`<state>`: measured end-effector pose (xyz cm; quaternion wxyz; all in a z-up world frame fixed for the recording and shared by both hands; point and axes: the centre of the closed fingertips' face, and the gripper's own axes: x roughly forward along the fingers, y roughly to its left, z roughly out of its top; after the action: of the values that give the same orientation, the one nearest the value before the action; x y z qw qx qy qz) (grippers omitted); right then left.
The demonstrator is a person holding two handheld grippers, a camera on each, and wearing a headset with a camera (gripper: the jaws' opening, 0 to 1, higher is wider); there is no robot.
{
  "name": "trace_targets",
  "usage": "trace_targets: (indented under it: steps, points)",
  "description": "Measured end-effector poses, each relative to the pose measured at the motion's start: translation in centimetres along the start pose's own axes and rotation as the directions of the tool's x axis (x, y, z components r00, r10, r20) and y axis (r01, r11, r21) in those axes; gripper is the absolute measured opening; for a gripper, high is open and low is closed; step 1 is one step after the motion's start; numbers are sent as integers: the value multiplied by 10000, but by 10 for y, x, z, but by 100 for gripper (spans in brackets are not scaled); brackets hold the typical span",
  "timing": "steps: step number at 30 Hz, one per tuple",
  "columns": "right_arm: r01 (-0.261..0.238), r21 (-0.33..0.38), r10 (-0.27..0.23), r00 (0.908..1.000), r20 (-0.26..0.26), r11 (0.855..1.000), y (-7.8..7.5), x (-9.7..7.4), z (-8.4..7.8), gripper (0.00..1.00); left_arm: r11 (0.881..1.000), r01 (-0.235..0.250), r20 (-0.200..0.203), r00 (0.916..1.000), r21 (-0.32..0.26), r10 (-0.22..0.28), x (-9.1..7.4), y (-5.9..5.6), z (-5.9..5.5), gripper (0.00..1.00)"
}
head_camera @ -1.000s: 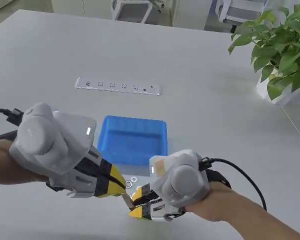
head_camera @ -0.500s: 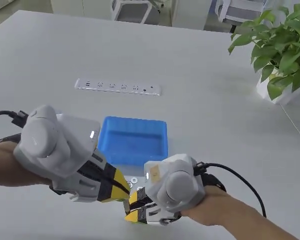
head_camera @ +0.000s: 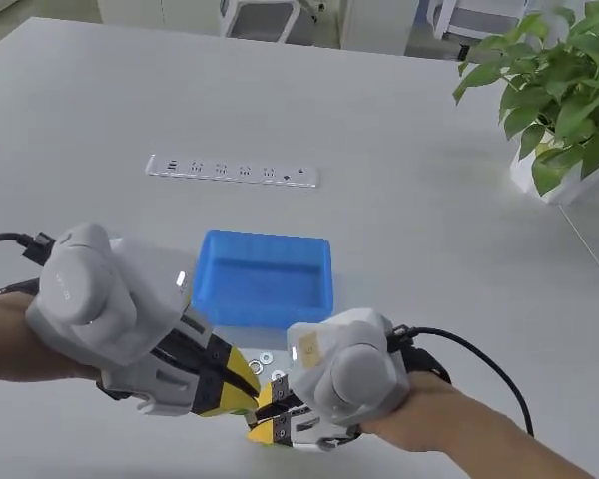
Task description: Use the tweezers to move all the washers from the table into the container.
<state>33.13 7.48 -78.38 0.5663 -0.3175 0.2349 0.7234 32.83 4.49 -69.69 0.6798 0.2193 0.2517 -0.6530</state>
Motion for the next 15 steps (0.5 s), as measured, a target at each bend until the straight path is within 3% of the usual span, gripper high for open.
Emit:
trace_targets:
  steps: [5,15]
  points:
    - [0,89,0,10000,91,10000,0,-1,-1,9,9999,22,339,9994,-113,-18,2,-1,2,7]
    - [-3,117,1,9999,145,9999,-1,0,-1,8,9999,-110,361,9993,-115,114,1,1,0,11]
